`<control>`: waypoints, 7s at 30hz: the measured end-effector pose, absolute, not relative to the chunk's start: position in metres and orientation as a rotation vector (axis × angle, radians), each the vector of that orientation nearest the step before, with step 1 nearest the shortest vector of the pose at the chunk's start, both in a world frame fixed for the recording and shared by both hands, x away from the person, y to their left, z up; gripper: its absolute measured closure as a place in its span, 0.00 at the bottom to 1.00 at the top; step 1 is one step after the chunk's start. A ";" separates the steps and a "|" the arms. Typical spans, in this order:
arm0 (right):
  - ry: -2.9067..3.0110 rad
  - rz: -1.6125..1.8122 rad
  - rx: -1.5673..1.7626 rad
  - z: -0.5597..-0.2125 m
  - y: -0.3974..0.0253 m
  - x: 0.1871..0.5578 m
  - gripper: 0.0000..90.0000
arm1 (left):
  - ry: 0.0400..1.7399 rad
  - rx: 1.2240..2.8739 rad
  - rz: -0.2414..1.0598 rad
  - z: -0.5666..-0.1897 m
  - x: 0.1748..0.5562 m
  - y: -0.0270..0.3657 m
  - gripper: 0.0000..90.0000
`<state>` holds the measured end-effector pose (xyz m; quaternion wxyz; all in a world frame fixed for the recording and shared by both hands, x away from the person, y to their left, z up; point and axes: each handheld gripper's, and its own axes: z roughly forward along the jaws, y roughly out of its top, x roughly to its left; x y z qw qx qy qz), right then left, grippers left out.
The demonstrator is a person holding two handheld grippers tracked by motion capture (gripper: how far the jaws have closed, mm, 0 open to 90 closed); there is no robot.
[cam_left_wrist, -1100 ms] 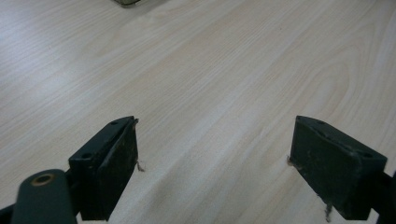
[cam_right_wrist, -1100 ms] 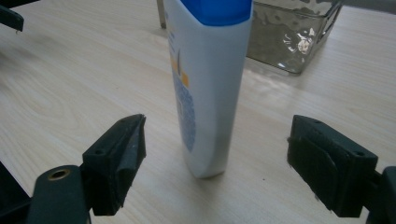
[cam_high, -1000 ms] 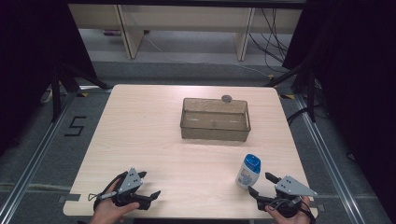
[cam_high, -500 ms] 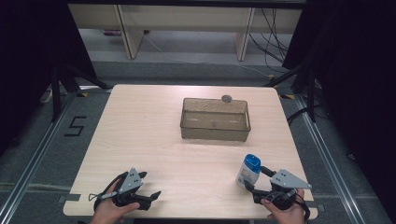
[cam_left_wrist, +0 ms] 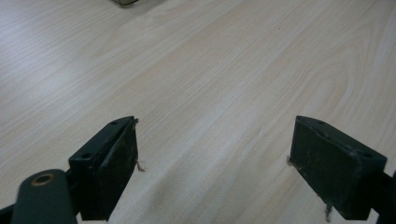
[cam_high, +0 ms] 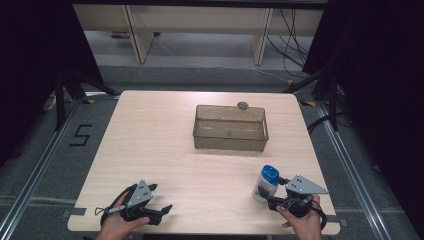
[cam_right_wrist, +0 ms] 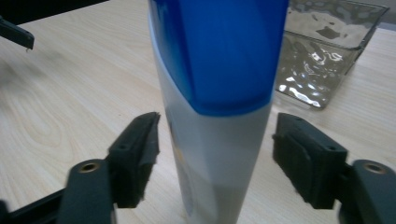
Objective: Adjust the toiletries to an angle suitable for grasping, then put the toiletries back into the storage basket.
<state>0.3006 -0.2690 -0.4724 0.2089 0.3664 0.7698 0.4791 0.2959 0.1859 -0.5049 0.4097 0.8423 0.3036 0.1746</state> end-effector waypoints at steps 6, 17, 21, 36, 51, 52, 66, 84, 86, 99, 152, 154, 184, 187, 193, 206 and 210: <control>2.142 1.354 0.992 -0.474 -0.267 0.304 0.47 | 0.764 2.115 0.434 -0.505 0.296 0.185 0.16; 2.174 1.309 0.944 -0.471 -0.259 0.304 0.61 | 0.765 2.120 0.439 -0.505 0.296 0.186 0.16; 2.145 1.316 0.930 -0.464 -0.258 0.303 0.62 | 0.767 2.122 0.439 -0.505 0.296 0.186 0.16; 2.117 1.322 0.982 -0.457 -0.260 0.311 0.62 | 0.764 2.119 0.436 -0.505 0.296 0.187 0.16; 2.094 1.315 1.006 -0.454 -0.263 0.319 0.62 | 0.781 2.098 0.429 -0.506 0.296 0.185 0.16; 2.099 1.315 1.020 -0.453 -0.263 0.319 0.62 | 0.779 2.099 0.429 -0.506 0.296 0.185 0.16; 2.081 1.301 1.021 -0.446 -0.263 0.334 0.62 | 0.782 2.090 0.416 -0.506 0.296 0.185 0.16; 2.081 1.300 1.065 -0.437 -0.266 0.349 0.62 | 0.770 2.087 0.399 -0.506 0.299 0.180 0.16; 2.068 1.332 1.096 -0.437 -0.266 0.349 0.62 | 0.759 2.097 0.402 -0.504 0.300 0.179 0.16; 2.026 1.301 1.104 -0.428 -0.282 0.344 0.62 | 0.735 2.101 0.405 -0.506 0.305 0.174 0.16; 1.990 1.244 1.112 -0.370 -0.273 0.454 0.62 | 0.781 2.073 0.431 -0.505 0.301 0.182 0.16; 2.009 1.244 1.153 -0.370 -0.271 0.457 0.62 | 0.768 2.104 0.454 -0.505 0.301 0.184 0.16; 2.040 1.188 1.204 -0.396 -0.251 0.496 0.62 | 0.777 2.083 0.423 -0.504 0.301 0.184 0.16; 2.042 1.188 1.196 -0.399 -0.249 0.498 0.62 | 0.766 2.092 0.423 -0.504 0.301 0.184 0.16; 2.053 1.186 1.209 -0.401 -0.247 0.498 0.62 | 0.783 2.067 0.425 -0.505 0.300 0.183 0.16; 2.079 1.174 1.215 -0.413 -0.244 0.501 0.62 | 0.785 2.056 0.432 -0.505 0.300 0.184 0.16; 2.088 1.149 1.218 -0.415 -0.243 0.501 0.62 | 0.776 2.080 0.430 -0.503 0.300 0.186 0.16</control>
